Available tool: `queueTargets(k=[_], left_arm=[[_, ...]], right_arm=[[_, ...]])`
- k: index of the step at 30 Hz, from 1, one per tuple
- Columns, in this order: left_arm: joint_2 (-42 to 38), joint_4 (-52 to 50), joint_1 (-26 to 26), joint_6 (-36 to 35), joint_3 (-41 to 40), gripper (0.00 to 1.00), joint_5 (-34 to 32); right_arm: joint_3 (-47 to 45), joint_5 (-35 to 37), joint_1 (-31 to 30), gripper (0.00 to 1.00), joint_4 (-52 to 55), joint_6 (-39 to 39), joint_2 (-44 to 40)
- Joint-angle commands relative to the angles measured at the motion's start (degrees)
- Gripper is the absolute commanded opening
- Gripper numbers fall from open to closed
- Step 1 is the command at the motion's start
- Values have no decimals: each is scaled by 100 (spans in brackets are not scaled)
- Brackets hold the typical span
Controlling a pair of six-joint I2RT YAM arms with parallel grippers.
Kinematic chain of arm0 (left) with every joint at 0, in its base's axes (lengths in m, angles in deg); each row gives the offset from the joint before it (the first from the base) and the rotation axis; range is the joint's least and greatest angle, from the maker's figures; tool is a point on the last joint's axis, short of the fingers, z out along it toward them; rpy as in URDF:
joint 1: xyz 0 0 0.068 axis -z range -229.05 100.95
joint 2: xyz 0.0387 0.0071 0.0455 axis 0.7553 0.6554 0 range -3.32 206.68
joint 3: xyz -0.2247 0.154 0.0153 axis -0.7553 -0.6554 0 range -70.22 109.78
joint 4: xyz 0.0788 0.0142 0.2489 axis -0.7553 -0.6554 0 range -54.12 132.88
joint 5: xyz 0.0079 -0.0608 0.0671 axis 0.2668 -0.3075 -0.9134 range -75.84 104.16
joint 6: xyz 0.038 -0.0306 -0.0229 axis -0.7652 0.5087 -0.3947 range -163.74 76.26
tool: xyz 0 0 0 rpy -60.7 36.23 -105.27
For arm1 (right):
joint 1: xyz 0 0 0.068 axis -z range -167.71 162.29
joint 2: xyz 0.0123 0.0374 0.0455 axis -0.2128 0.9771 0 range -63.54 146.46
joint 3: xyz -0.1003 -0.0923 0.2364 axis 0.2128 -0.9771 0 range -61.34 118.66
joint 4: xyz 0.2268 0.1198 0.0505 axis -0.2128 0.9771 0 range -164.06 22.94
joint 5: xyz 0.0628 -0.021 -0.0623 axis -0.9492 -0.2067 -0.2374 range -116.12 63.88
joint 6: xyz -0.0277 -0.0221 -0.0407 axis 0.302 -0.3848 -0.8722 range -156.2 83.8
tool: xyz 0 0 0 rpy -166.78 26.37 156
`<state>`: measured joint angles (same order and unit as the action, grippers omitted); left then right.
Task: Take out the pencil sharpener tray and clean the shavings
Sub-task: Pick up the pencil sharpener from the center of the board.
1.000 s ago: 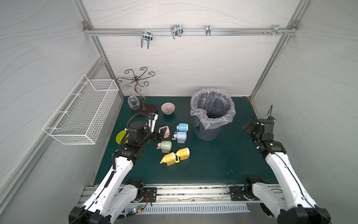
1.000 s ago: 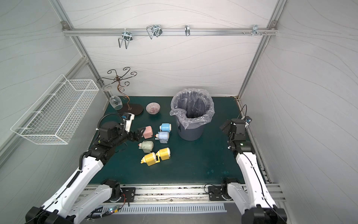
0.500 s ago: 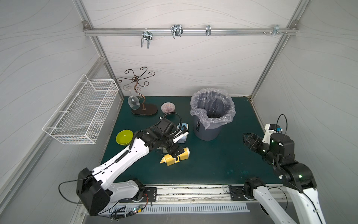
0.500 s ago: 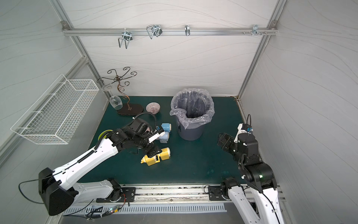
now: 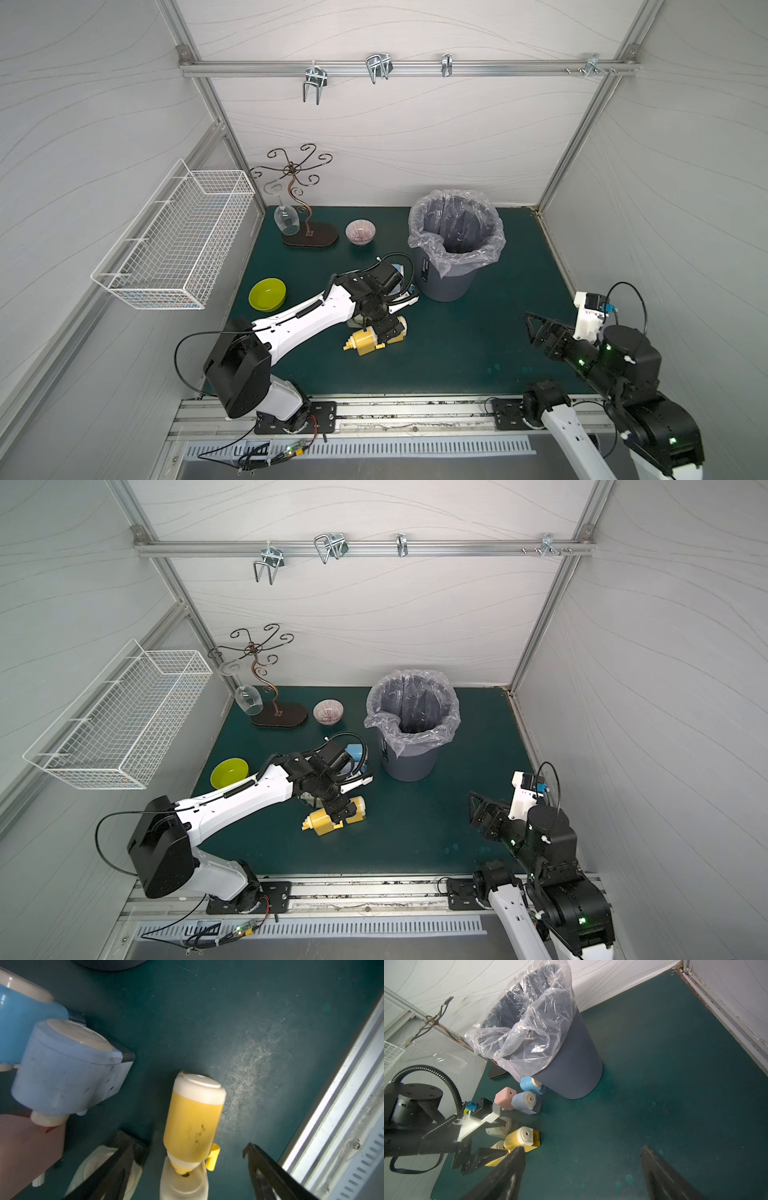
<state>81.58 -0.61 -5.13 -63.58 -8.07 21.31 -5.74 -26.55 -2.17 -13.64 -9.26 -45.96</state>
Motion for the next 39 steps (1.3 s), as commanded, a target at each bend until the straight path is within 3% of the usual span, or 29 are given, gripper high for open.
queueTargets(k=[1, 20, 32, 39], left_arm=[[154, 346, 52, -146, -25, 89, -136], [1155, 517, 94, -250, 111, 82, 5], [1167, 602, 134, -298, 87, 62, 122], [1243, 328, 149, -233, 292, 31, 169]], right_arm=[[-13, -108, -57, 88, 128, -127, -3], [-13, 121, -105, 87, 224, -57, 10], [-47, 174, -119, 88, 202, -22, 7], [-71, 183, -134, 87, 189, -6, -13]])
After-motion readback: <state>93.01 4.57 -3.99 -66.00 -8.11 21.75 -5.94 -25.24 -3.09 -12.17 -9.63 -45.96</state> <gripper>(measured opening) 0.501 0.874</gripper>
